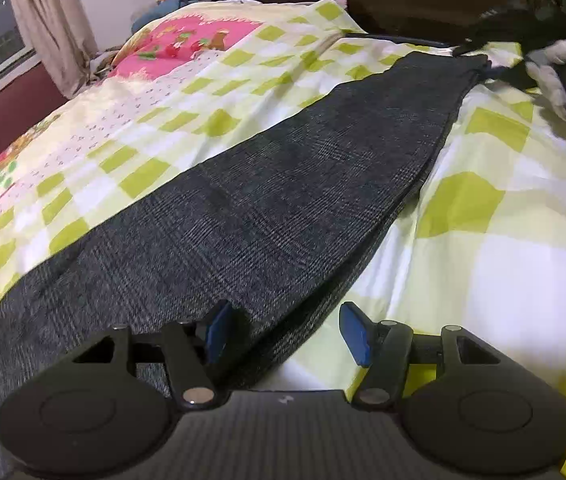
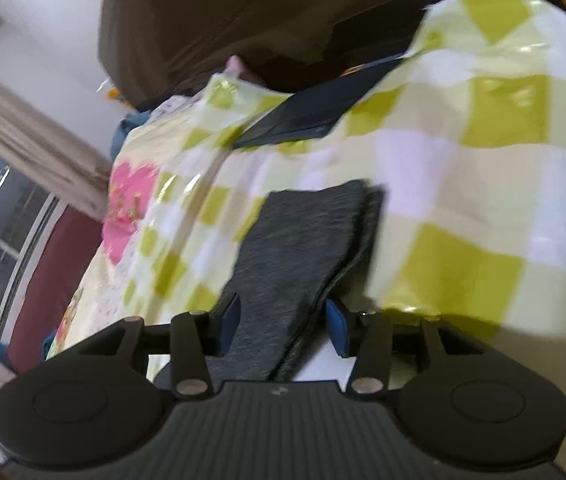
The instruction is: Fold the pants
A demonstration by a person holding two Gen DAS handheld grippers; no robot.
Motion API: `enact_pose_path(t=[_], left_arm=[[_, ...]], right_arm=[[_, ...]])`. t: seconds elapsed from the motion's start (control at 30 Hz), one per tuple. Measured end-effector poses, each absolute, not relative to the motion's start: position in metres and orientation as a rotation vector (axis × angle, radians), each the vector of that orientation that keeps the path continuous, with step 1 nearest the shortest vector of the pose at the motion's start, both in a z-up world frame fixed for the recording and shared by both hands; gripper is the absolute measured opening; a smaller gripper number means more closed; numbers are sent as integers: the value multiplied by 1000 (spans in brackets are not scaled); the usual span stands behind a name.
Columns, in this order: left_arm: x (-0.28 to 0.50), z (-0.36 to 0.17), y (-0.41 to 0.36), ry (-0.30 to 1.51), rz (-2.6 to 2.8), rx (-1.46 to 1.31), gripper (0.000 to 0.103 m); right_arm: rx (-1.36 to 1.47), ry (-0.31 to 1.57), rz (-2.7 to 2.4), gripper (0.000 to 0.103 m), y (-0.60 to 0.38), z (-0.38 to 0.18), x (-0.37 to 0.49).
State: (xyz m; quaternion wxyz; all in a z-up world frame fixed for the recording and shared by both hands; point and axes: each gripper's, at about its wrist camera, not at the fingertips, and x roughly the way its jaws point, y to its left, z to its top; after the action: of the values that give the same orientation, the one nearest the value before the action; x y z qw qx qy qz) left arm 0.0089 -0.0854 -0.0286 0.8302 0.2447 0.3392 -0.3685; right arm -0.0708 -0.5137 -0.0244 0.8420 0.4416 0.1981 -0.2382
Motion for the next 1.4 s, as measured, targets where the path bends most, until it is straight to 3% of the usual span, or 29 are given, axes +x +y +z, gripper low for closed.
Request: enact_pose_path(t=[0.1,0.13,0.2,0.27,0.43,0.67,0.87,0.97,1.23,1.4], left_arm=[[11,-27,-88,717,-770,511,72],[11,-25,-86,711,-763,505,72],[12,-23,-81,704,-747,479,72],[16,-24,-76,723,-744,447,72],[13,-37,-83,745,-754,536,74],[17,-26,-64,732,-725,460,74],[13,-23,-39,770,-729,467,74],[17,-10,-25,714,-718,369,75],[45,-21,10,643,-549,214,75],[57,-38,22,677,-558,174,75]], right_arm=[[942,440,-545,45,-517,-33,-56],[933,441,-547,39,-518,-35,-53],[932,462,-561,8,-523,-40,-47],[1017,443,-552,7,-533,-47,-51],[997,354,-517,7,-521,-33,-68],[1023,441,-507,15,-521,-42,-68],[590,431,-507,20,-457,30,-85],[535,488,-159,38,-406,49,-41],[501,856,570,38,-221,5,159],[458,1051,743,38,-162,-29,218]])
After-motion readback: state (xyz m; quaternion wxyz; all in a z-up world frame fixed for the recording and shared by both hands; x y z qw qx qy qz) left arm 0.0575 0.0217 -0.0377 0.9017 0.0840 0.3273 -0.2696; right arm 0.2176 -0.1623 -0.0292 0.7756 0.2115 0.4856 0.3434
